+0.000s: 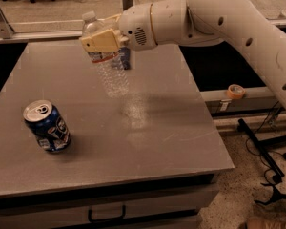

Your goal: Place water bottle upright

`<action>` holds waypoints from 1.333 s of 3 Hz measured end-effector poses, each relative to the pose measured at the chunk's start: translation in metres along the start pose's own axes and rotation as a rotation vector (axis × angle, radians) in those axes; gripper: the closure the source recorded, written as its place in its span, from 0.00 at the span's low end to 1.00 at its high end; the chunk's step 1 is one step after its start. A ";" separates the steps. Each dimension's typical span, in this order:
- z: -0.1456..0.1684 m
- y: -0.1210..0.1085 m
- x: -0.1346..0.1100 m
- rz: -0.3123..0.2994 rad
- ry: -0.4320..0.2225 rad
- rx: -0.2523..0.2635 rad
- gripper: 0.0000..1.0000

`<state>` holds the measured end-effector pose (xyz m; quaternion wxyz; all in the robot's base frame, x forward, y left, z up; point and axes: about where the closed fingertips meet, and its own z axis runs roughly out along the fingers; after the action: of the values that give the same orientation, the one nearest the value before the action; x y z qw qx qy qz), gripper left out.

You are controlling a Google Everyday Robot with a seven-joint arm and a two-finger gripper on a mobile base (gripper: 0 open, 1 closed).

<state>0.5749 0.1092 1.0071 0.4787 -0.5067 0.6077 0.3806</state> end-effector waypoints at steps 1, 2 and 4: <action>0.000 -0.001 0.001 0.000 0.002 0.001 1.00; 0.003 0.003 -0.001 -0.028 -0.041 -0.008 1.00; 0.008 0.013 0.001 -0.167 -0.175 -0.037 1.00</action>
Offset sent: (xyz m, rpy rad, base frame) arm -0.0062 0.0053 0.0028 0.1052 -0.0939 0.0376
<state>0.5637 0.1189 1.0035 0.5505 -0.5291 0.5123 0.3931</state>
